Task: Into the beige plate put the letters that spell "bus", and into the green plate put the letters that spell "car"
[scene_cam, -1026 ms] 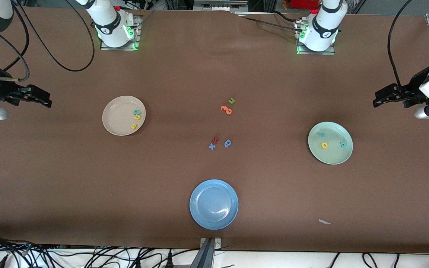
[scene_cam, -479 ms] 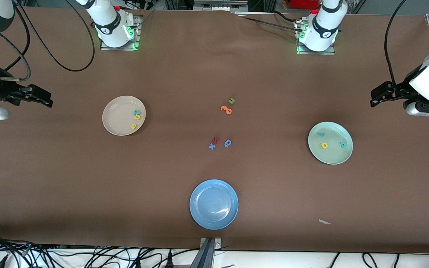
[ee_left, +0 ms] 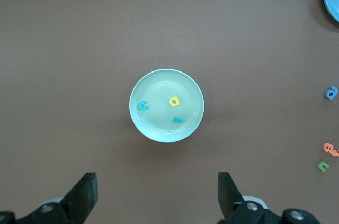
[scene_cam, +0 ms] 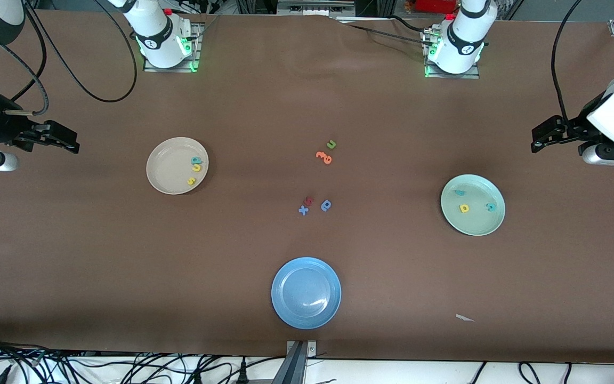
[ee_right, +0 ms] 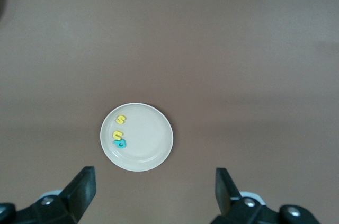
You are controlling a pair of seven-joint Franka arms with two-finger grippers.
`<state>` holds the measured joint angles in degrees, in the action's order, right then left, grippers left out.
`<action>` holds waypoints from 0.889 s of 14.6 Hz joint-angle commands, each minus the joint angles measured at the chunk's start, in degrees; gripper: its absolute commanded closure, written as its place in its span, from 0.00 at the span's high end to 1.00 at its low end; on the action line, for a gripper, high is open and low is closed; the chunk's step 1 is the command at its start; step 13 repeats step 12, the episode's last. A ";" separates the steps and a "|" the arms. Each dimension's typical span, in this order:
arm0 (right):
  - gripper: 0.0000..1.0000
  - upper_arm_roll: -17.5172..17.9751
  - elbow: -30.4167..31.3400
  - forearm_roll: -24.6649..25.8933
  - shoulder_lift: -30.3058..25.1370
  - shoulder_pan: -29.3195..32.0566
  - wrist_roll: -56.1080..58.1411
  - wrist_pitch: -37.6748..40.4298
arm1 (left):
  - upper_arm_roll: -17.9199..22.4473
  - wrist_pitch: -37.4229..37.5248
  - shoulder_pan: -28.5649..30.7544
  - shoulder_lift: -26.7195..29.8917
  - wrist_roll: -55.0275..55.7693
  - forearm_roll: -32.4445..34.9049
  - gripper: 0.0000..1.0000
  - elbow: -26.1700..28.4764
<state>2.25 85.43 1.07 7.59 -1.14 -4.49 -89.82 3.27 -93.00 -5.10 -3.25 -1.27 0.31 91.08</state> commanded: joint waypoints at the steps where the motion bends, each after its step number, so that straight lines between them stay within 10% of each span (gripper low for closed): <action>1: 1.00 -0.14 -1.05 -0.89 0.05 0.00 0.36 0.52 | 0.33 0.37 -0.09 0.88 -1.19 1.45 1.00 0.15; 13: 1.00 -0.41 -0.70 -0.89 0.14 0.17 0.01 1.23 | 0.33 0.46 -0.08 0.97 -1.28 1.45 1.00 0.51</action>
